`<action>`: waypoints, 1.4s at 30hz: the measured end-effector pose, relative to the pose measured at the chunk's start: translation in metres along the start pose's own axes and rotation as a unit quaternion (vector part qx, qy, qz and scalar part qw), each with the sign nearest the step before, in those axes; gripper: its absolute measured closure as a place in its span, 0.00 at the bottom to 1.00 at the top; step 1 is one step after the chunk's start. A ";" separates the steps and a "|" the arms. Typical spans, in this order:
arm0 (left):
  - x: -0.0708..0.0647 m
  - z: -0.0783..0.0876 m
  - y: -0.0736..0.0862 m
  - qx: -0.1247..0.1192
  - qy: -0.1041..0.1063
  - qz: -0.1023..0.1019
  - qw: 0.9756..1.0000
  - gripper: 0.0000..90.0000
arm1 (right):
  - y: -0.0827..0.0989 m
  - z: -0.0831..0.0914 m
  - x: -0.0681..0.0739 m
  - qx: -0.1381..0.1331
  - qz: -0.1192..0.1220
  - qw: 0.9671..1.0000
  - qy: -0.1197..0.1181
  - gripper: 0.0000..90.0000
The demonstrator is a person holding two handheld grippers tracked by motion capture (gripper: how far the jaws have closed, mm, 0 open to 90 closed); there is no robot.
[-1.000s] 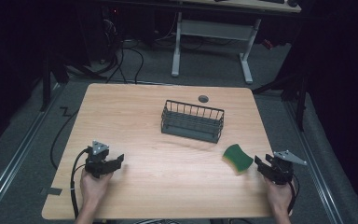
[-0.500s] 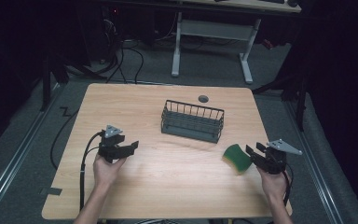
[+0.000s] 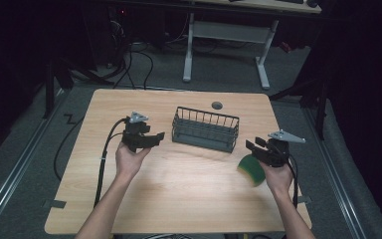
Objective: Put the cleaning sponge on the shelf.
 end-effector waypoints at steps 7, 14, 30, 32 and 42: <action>-0.003 -0.009 -0.022 -0.010 -0.003 0.006 1.000 0.41 | -0.021 -0.011 0.000 -0.007 -0.006 1.000 -0.007 0.62; -0.004 -0.021 -0.038 -0.003 -0.011 0.005 1.000 0.41 | -0.032 -0.025 0.002 -0.001 -0.004 1.000 -0.013 0.63; -0.013 -0.064 -0.044 0.016 -0.009 0.014 1.000 0.56 | -0.040 -0.063 -0.017 0.028 -0.035 0.999 0.019 0.65; -0.012 -0.068 -0.042 0.020 -0.011 0.012 1.000 0.59 | -0.039 -0.069 -0.020 0.031 -0.039 0.999 0.020 0.65; -0.016 -0.086 -0.032 0.038 0.001 0.010 0.999 0.76 | -0.034 -0.082 -0.020 0.040 -0.043 0.998 0.013 0.74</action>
Point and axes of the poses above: each handheld gripper's, and its own axes: z roughly backward along the jaws, y roughly out of its underside, x roughly to its left, the point moved 7 cm from there along -z, roughly forward along the jaws, and after that the axes turned 7 degrees about -y, right-handed, at the moved point
